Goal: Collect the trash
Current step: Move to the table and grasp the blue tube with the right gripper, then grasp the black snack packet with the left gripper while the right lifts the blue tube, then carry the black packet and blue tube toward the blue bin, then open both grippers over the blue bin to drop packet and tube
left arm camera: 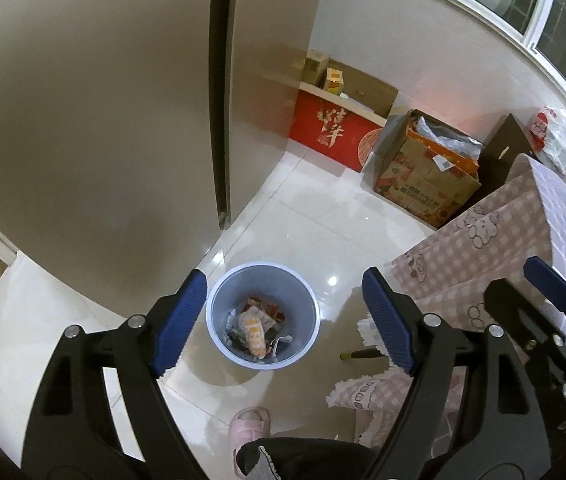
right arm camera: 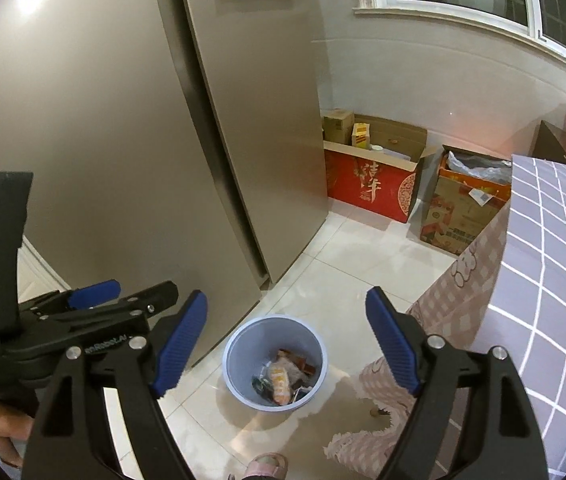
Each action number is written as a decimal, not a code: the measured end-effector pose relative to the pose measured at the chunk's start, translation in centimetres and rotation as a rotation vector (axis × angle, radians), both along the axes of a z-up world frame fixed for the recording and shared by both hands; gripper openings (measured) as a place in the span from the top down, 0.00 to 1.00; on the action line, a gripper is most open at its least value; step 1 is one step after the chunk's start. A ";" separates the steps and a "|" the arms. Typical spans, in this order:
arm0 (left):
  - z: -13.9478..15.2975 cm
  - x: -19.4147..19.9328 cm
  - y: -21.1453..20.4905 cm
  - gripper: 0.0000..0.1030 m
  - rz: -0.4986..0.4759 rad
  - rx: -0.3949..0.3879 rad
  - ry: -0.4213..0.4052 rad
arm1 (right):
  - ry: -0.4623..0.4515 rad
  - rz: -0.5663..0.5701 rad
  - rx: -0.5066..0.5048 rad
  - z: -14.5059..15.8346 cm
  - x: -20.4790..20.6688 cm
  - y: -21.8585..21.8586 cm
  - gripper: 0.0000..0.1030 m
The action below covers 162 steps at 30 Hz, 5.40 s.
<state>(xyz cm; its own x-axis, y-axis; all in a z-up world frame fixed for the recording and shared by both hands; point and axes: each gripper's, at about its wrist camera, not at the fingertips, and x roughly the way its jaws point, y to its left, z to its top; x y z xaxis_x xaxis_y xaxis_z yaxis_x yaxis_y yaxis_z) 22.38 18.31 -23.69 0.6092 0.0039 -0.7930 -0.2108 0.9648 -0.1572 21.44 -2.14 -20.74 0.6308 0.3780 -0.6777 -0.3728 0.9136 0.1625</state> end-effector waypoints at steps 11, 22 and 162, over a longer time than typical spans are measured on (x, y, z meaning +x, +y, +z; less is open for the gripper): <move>4.4 -2.7 -3.0 0.23 -0.020 0.017 -0.083 | -0.051 -0.016 0.035 3.3 -2.2 -3.7 0.22; 8.1 -1.6 -14.4 0.20 -0.210 0.016 -0.134 | -0.070 -0.137 0.032 6.1 -3.4 -15.8 0.20; -3.7 0.3 3.0 0.99 -0.034 -0.145 0.031 | 0.187 0.149 0.047 -3.3 3.1 5.1 0.56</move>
